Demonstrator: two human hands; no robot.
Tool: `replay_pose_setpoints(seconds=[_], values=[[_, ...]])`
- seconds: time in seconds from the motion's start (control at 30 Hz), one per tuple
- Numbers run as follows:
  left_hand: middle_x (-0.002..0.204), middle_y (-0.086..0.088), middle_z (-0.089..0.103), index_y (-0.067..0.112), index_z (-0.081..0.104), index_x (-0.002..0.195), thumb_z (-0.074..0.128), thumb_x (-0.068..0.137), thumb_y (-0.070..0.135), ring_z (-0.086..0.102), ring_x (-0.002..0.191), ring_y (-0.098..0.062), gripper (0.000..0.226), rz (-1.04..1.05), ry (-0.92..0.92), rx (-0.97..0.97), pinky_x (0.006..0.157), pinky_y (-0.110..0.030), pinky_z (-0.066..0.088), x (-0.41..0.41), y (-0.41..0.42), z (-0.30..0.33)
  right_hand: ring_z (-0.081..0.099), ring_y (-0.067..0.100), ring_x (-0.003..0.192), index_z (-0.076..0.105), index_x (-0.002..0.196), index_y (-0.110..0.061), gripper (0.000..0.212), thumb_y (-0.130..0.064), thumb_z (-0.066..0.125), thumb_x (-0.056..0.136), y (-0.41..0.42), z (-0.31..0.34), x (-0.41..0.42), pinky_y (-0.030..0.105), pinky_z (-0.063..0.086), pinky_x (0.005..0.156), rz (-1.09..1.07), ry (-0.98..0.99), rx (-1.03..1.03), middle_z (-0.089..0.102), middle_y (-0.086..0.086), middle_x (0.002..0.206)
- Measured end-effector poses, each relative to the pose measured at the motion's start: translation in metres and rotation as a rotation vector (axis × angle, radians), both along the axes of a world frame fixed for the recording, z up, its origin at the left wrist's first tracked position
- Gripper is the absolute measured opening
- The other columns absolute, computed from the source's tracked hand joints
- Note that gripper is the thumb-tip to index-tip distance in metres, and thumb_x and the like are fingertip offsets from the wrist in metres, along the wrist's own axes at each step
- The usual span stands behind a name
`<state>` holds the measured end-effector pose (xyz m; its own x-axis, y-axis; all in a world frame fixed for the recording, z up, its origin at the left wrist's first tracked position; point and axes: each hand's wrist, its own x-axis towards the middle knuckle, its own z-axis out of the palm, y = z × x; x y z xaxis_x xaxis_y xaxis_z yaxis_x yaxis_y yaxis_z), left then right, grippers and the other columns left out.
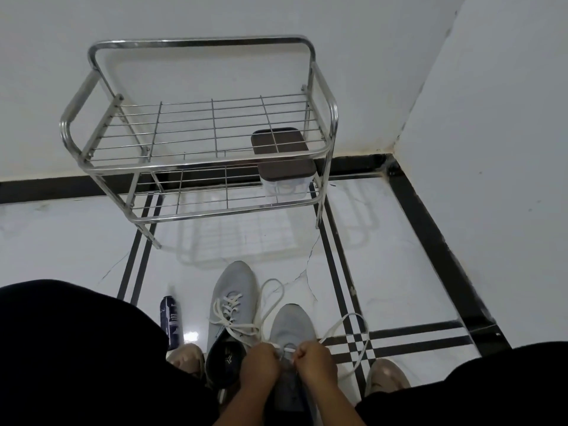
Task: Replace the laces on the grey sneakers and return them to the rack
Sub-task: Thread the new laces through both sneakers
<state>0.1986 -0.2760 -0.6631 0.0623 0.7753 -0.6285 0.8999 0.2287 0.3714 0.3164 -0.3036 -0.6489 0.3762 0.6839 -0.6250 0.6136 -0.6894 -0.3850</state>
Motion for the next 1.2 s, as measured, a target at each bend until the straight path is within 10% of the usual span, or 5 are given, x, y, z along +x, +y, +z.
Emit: replay_pose_setpoints(seconds=[0.23, 0.8, 1.2], values=[[0.105, -0.01, 0.071, 0.009, 0.072, 0.091, 0.059, 0.084, 0.019, 0.065, 0.102, -0.022, 0.018, 0.066, -0.056, -0.059, 0.085, -0.028, 0.048, -0.008, 0.006, -0.008, 0.061, 0.019, 0.104, 0.072, 0.091, -0.026, 0.025, -0.024, 0.048, 0.087, 0.003, -0.005, -0.006, 0.029, 0.046, 0.089, 0.117, -0.106, 0.014, 0.068, -0.005, 0.104], [0.103, -0.007, 0.072, 0.012, 0.073, 0.096, 0.057, 0.086, 0.025, 0.065, 0.104, -0.023, 0.023, 0.086, -0.081, -0.046, 0.085, -0.028, 0.049, -0.006, 0.003, -0.012, 0.064, 0.016, 0.098, 0.065, 0.063, -0.03, 0.02, -0.033, 0.059, 0.082, 0.005, 0.0, -0.013, 0.026, 0.047, 0.087, -0.009, 0.016, -0.062, 0.072, -0.008, 0.094], [0.105, -0.008, 0.063, 0.014, 0.047, 0.102, 0.041, 0.094, 0.023, 0.061, 0.095, -0.028, 0.013, 0.001, 0.056, 0.239, 0.074, -0.034, 0.046, 0.002, 0.004, 0.023, 0.056, 0.019, 0.121, 0.056, 0.127, -0.017, 0.038, -0.023, 0.028, 0.102, -0.029, 0.014, -0.006, 0.03, 0.045, 0.093, 0.137, -0.172, -0.115, 0.058, 0.003, 0.131]])
